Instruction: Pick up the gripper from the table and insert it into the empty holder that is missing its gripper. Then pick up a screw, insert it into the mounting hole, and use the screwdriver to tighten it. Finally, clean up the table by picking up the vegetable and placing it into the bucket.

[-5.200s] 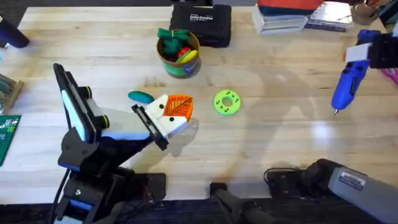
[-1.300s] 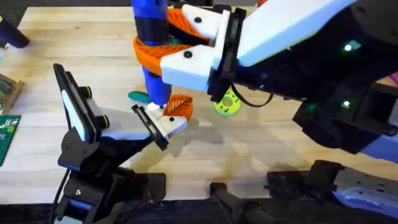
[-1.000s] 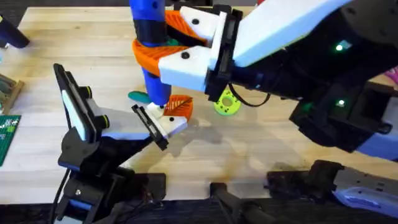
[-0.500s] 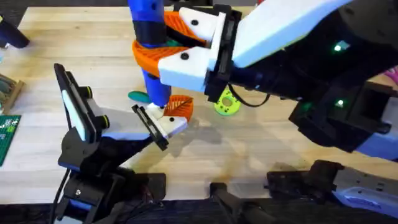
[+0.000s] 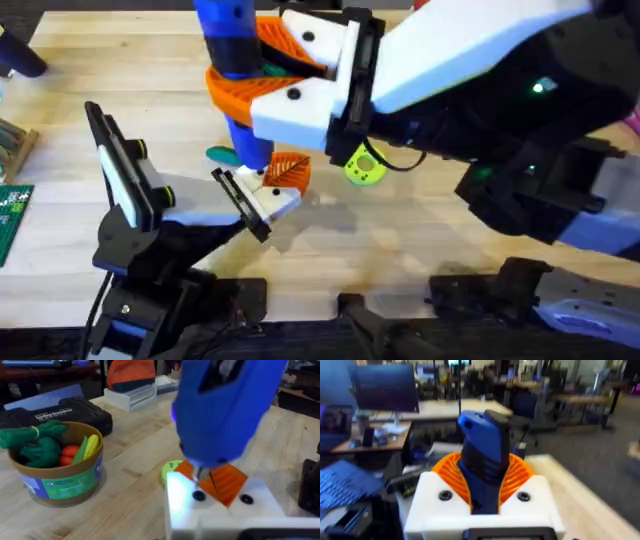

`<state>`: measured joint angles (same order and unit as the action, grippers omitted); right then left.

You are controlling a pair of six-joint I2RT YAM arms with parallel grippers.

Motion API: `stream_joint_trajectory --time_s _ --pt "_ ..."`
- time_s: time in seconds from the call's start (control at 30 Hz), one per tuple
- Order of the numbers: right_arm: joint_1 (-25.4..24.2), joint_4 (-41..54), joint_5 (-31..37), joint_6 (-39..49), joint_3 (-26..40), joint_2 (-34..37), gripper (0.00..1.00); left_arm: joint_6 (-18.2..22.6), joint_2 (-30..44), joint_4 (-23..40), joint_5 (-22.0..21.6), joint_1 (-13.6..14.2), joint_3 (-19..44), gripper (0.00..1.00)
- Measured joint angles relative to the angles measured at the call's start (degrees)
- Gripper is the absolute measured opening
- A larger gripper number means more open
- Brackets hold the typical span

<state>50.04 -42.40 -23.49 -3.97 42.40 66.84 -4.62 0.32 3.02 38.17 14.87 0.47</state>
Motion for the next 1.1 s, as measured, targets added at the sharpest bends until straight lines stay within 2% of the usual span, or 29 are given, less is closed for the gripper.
stream_joint_trajectory --time_s 0.1,0.2,0.37,0.5,0.63,0.8,0.93,1.1 --pt "-0.66 -8.82 0.11 -0.28 -0.23 0.66 0.196 -0.03 0.04 0.29 0.0 0.0 0.0 0.004" --pt "-1.65 -12.93 0.15 -0.11 -0.23 -0.08 0.196 -0.03 0.04 0.29 0.02 0.0 0.0 0.004" --pt "-3.41 -10.26 0.04 -0.05 -0.23 -0.23 0.195 -0.03 0.04 0.31 0.0 0.0 0.0 0.004" --pt "-6.77 -3.54 0.09 3.57 -0.2 -0.23 0.195 -0.03 0.04 0.29 0.02 0.0 0.0 0.004" --pt "-12.55 8.23 2.77 13.11 -0.2 -0.23 0.195 -0.03 0.04 0.31 0.01 0.0 0.0 0.004" --pt "-20.55 27.43 13.81 30.4 -0.2 -0.06 0.193 -0.03 0.04 0.31 0.02 0.0 0.0 0.004" --pt "-26.56 40.67 22.15 48.28 -0.2 2.64 0.192 -0.03 0.04 0.31 0.02 0.0 0.0 0.004" --pt "-31.4 45.47 30.41 64.41 -0.2 9.15 0.191 -0.03 0.04 0.31 0.02 0.0 0.0 0.004"
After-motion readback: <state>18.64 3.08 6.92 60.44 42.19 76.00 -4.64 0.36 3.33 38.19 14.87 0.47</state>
